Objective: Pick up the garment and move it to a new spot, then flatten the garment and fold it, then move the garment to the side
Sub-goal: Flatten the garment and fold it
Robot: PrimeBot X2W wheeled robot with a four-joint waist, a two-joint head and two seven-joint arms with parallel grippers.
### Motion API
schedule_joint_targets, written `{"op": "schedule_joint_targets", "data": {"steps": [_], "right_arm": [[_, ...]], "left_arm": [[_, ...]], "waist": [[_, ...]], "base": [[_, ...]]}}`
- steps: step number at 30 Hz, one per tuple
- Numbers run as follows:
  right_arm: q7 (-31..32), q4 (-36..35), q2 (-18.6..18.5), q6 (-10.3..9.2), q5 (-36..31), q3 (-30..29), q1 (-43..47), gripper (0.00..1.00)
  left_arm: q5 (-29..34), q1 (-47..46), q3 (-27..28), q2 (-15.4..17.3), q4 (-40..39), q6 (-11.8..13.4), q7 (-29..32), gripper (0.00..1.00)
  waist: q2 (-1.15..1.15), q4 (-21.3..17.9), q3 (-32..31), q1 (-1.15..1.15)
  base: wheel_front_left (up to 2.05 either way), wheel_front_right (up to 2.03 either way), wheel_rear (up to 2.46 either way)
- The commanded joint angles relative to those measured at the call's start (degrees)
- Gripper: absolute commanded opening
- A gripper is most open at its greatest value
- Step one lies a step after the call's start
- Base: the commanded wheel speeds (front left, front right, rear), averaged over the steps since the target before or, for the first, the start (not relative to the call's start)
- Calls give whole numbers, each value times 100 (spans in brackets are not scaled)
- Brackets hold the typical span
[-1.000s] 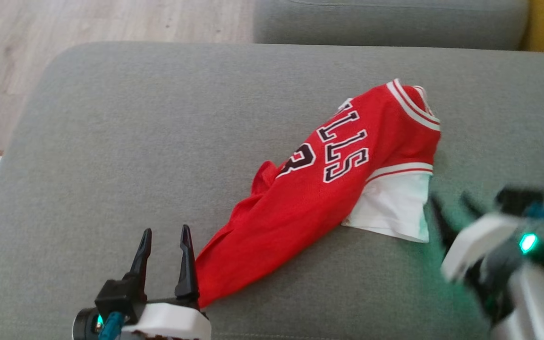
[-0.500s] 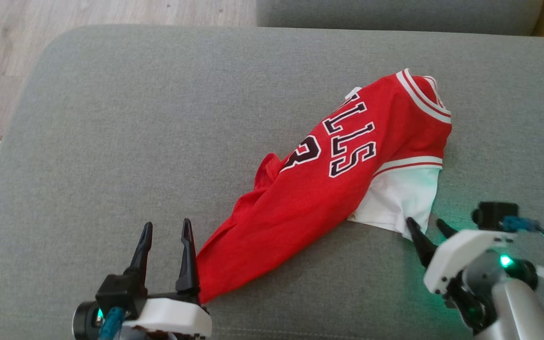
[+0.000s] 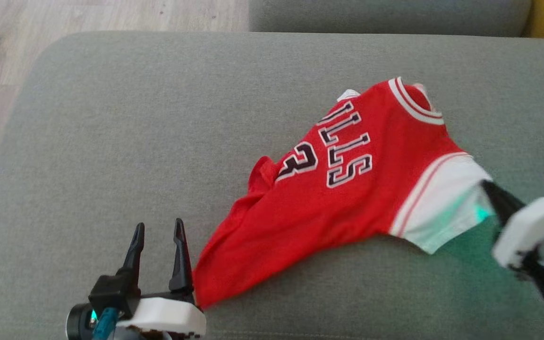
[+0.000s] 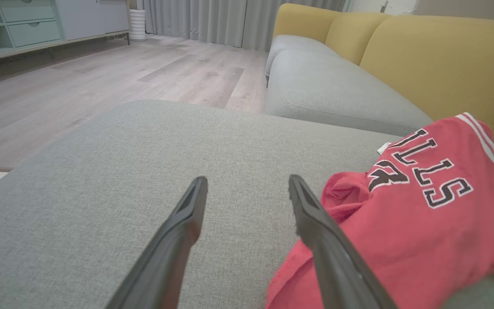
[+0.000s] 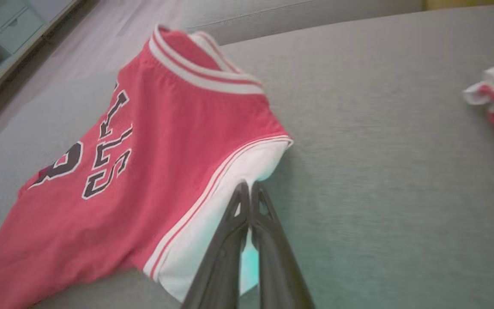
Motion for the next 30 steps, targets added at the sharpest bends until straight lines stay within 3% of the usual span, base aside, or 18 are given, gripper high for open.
{"op": "schedule_joint_targets", "data": {"steps": [1, 4, 8, 13, 14, 15, 16, 22, 30], "right_arm": [[141, -416, -210, 40, 101, -42, 104, 0], [678, -1008, -463, 40, 375, -409, 461, 0], [1166, -1325, -518, 40, 514, -553, 783, 0], [1252, -1360, -575, 40, 204, -662, 929, 0], [1238, -1331, -579, 40, 114, -637, 935, 25], [1216, -1315, -608, 40, 14, -594, 942, 76], [1159, -1321, -647, 40, -110, -564, 940, 100], [706, -1657, -745, 40, -656, -329, 764, 100], [277, -2242, -689, 40, -507, 930, 433, 100]], "left_arm": [[18, -101, 196, -13, -208, 33, -70, 100], [18, -95, 223, -17, -230, 21, -70, 100], [24, -104, 234, -23, -227, 11, -70, 100], [23, -117, 245, -30, -215, -5, -70, 100], [24, -118, 241, -31, -207, -11, -70, 100], [24, -121, 236, -33, -199, -15, -70, 100], [25, -125, 230, -34, -194, -20, -70, 100], [41, -122, 249, -31, -191, -25, -70, 100], [58, -132, 226, -8, -159, -56, -70, 100]], "waist": [[0, -36, 1, 0], [0, -111, 25, 0], [0, -146, 39, 0], [0, -164, 46, 0], [0, -165, 45, 0], [0, -163, 43, 0], [0, -160, 41, 0], [0, -155, 27, 0], [0, -114, -32, 0]], "base": [[0, 0, 0], [0, 0, 0], [0, 0, 0], [0, 0, 0], [0, 0, 0], [0, 0, 0], [0, 0, 0], [0, 0, 0], [0, 0, 0]]}}
